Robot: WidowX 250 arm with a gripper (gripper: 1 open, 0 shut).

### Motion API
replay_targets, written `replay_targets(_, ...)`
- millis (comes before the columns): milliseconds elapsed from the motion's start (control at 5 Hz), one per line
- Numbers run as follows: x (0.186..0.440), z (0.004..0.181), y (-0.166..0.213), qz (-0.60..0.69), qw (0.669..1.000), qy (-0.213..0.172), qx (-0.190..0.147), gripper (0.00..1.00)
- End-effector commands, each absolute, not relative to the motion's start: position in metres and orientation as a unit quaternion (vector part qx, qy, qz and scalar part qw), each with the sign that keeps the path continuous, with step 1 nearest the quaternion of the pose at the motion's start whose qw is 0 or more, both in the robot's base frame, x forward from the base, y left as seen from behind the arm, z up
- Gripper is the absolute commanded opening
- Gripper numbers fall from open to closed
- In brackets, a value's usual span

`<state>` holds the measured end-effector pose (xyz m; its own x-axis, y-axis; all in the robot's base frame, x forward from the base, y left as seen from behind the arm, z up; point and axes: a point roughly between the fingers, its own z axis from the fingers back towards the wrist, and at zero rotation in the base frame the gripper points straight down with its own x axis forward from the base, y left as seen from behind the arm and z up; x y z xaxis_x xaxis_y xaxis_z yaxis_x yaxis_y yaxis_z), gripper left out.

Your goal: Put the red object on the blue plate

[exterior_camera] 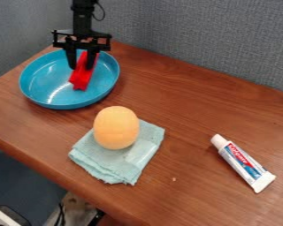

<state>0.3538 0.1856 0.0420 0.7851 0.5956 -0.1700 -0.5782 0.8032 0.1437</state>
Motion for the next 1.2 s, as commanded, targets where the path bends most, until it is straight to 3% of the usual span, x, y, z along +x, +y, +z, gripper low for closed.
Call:
replay_targets(0,0.350,0.075,0.192,0.314,0.945,0.070,0.052,1.00)
replay_targets(400,0.350,0.100,0.184,0.301,0.951,0.058,0.042,1.00)
replay_targets(1000,0.351,0.119,0.171,0.281,0.958,0.051,0.034,1.00)
